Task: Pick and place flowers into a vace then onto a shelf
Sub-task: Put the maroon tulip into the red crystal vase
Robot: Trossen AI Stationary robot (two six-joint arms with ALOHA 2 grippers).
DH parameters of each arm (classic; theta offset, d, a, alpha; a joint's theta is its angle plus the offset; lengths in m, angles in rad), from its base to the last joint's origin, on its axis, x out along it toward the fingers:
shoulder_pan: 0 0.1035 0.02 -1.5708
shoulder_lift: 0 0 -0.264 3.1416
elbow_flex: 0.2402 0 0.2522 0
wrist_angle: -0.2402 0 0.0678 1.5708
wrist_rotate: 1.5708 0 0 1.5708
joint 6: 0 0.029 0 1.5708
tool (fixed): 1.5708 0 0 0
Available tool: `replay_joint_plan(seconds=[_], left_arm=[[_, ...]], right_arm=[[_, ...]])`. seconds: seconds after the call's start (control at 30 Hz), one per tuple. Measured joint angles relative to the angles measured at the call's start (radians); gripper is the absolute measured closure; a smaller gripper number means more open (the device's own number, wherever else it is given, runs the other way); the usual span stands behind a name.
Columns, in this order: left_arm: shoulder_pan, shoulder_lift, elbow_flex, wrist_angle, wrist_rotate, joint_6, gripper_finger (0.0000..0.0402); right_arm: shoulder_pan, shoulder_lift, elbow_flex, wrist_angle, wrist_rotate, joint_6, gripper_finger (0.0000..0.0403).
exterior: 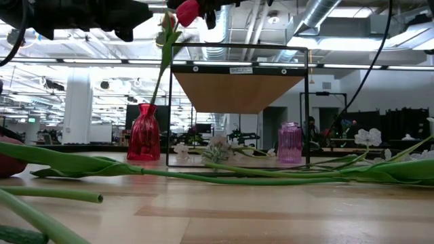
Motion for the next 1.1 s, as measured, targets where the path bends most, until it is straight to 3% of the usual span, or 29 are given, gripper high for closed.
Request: replay_joint_plan(seconds=[0.47,0.83,1.1], left_arm=[[0.0,-0.091,0.0,-0.004,0.004,0.0,0.0292],[0.0,-0.229,0.0,-0.128,0.007,-0.015,0.0292],[-0.046,-0.265,0.0,-0.162,0.051,-0.062,0.0292]], right_arm=[[0.011,-0.081,0.0,-0.099,0.018,-0.05,0.031],[0.04,-0.283,0.0,-0.254,0.036,-0.05,0.031],[0.1,-0.441,-0.036,-0.357,0.031,-0.084,0.031]])
